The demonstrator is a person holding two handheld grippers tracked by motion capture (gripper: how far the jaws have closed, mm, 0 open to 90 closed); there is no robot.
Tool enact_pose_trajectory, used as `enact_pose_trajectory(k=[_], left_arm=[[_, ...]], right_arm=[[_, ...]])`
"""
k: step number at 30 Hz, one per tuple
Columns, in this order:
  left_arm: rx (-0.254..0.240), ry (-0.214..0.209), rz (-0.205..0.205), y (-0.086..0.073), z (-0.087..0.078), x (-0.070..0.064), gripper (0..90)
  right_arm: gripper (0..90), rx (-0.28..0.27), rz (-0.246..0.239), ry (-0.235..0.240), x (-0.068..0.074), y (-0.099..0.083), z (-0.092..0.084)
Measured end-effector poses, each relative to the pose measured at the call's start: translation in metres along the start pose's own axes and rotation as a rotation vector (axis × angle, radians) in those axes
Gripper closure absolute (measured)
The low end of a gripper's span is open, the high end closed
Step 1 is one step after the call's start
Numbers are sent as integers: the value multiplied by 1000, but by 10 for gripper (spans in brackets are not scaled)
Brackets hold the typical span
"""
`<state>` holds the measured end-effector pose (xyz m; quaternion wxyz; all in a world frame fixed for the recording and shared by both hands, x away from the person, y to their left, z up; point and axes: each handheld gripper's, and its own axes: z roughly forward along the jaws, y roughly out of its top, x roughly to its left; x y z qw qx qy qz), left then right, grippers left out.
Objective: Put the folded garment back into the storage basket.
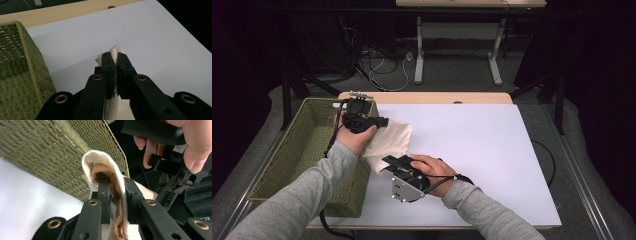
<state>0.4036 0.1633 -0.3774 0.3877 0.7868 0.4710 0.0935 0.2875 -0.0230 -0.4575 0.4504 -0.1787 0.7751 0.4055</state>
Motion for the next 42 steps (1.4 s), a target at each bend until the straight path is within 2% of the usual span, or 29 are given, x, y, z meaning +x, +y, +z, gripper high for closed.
enact_pose_trajectory(k=[10,11,12,21,22,25,27,33,35,42], left_arm=[[1,28,-29,15,-6,27,861],[3,32,-35,16,-6,29,861],[9,34,-33,17,-6,31,861],[13,65,-57,28,-5,49,862],[9,69,-61,28,-4,51,862],[14,78,-74,29,-4,57,861],[17,79,-74,29,-4,61,862],[18,69,-82,30,-8,67,862],[16,87,-77,29,-9,68,862],[13,106,-102,26,-18,81,862]], right_arm=[[772,-3,-4,4,-6,13,13],[772,-5,-27,9,-8,15,13],[772,-4,-6,6,-7,16,14],[772,4,-15,11,-11,19,22],[772,6,-2,10,-11,19,24],[772,7,-16,13,-14,20,29],[772,10,-5,9,-14,22,32],[772,11,-9,23,-16,28,44],[772,0,-17,28,-16,30,48],[772,-18,-20,32,-17,42,60]])
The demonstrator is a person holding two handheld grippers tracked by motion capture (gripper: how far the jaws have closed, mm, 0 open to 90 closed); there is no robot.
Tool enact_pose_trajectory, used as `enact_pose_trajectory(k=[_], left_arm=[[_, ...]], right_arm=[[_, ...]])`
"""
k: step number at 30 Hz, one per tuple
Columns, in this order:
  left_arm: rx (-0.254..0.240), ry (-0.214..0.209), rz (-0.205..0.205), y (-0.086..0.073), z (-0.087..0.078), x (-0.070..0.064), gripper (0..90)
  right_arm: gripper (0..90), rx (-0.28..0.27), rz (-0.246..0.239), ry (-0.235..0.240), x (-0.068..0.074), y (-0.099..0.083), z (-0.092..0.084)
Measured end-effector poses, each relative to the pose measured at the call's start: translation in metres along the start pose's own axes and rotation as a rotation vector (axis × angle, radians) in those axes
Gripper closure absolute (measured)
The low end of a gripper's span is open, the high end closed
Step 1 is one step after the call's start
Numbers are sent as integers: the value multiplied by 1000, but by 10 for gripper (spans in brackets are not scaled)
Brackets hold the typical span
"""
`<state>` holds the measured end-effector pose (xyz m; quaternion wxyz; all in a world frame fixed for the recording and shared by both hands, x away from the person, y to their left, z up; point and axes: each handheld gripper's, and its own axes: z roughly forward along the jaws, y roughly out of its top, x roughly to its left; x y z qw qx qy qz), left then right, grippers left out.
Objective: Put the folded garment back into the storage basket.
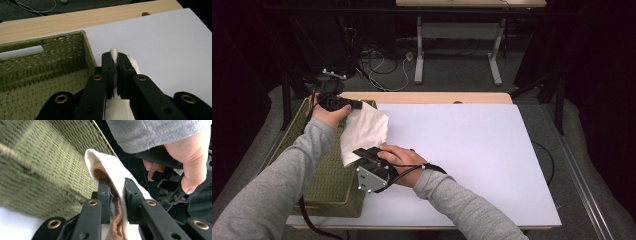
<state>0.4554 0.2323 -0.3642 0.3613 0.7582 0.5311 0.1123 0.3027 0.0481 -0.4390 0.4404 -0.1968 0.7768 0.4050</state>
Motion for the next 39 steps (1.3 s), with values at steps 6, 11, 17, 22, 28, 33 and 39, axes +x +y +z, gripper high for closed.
enact_pose_trajectory(k=[6,11,17,22,28,33,39], left_arm=[[-10,16,-26,-1,-8,14,862],[-11,28,-36,-3,-13,21,862],[-12,41,-41,-9,-18,27,862],[-14,50,-46,-12,-23,32,862],[-21,68,-63,-19,-31,41,862],[-24,75,-65,-20,-36,45,862],[-35,91,-73,-20,-48,50,862]], right_arm=[[772,-24,-6,12,-1,9,12],[772,-34,-15,23,-1,14,19],[772,-44,-22,33,-2,20,27],[772,-50,-22,41,0,24,31],[772,-63,-26,50,3,27,37],[772,-65,-24,58,3,31,41],[772,-94,-22,55,0,37,46]])
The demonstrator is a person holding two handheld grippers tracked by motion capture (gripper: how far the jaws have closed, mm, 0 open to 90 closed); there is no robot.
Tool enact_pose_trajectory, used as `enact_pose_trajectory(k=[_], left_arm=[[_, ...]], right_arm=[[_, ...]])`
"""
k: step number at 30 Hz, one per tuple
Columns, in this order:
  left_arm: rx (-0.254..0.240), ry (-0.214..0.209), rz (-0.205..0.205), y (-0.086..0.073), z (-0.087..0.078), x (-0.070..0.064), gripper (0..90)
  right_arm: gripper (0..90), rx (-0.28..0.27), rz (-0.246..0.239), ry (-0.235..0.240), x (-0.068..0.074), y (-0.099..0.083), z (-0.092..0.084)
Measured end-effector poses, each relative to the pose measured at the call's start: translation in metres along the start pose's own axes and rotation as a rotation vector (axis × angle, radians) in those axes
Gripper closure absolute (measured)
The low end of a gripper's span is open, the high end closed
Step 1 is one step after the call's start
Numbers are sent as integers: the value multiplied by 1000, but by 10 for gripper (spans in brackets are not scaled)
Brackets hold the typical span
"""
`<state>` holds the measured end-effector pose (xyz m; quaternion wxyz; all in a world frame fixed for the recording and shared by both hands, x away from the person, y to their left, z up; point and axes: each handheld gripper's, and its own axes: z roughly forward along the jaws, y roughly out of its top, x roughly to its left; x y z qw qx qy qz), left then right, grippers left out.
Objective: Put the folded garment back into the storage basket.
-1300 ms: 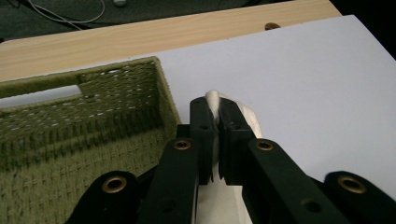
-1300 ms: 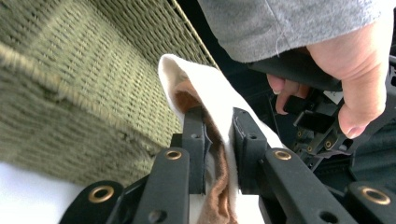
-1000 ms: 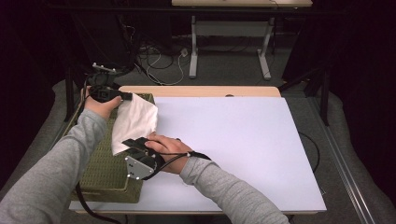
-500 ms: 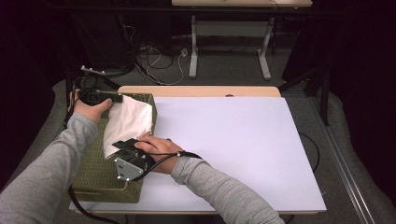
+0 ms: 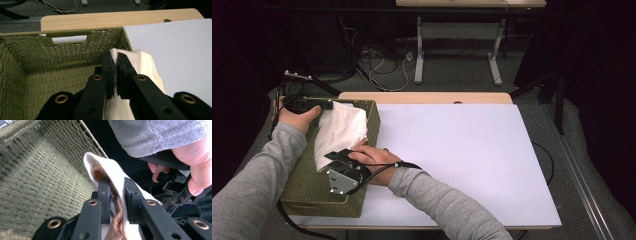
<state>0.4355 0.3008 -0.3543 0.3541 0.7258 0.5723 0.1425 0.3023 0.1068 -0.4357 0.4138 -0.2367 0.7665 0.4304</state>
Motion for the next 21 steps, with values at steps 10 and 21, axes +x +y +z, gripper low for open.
enact_pose_trajectory(k=[10,21], left_arm=[[-1,12,-11,-4,-1,7,862],[21,16,-17,-13,14,13,862]], right_arm=[[772,2,15,16,1,1,7],[772,24,41,44,10,-9,18]])
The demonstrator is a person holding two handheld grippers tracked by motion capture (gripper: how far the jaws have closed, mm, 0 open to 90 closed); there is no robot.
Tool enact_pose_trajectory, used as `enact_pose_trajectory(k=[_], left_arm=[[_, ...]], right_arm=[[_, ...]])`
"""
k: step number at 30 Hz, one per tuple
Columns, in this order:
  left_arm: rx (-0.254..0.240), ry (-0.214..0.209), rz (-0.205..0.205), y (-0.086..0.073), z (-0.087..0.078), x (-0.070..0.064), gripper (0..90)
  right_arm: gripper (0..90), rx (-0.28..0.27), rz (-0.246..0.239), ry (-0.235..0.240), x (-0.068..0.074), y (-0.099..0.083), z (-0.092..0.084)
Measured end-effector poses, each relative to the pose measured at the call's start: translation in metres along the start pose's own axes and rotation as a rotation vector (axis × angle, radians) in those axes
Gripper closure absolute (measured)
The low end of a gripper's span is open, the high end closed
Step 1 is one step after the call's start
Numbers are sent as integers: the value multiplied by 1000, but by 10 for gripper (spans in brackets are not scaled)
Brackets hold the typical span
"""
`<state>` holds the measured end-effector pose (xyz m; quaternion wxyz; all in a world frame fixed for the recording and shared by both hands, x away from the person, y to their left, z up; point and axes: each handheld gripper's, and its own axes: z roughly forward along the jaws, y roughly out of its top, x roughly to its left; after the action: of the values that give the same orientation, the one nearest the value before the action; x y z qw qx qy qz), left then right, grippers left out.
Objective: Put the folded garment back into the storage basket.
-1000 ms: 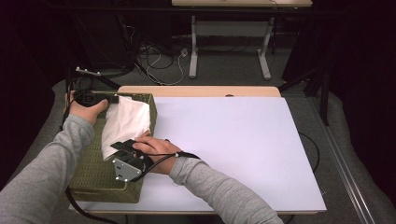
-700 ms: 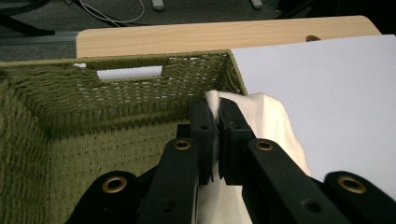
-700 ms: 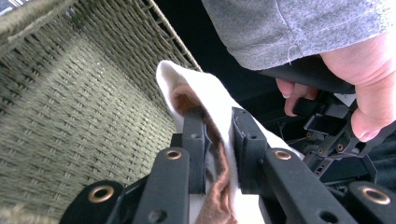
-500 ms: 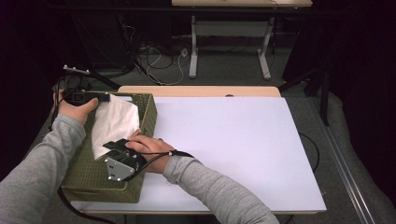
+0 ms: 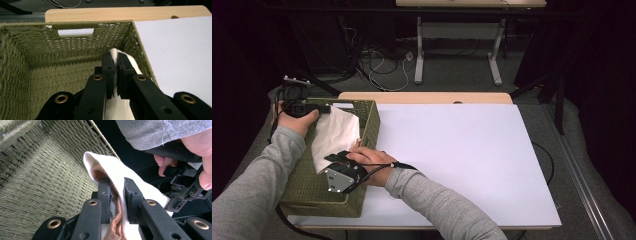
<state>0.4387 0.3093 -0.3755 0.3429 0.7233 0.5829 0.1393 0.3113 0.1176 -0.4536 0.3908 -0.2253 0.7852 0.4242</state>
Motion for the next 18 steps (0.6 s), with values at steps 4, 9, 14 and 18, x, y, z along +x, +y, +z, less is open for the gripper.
enact_pose_trajectory(k=[4,9,14,18], left_arm=[[12,-2,-16,-4,9,5,862],[18,2,-35,-6,17,12,862],[32,2,-42,-6,24,16,862],[34,6,-52,-6,28,18,862]], right_arm=[[772,11,6,12,2,-3,5],[772,23,11,26,6,-6,11],[772,33,13,41,7,-9,17],[771,48,24,46,9,-11,19]])
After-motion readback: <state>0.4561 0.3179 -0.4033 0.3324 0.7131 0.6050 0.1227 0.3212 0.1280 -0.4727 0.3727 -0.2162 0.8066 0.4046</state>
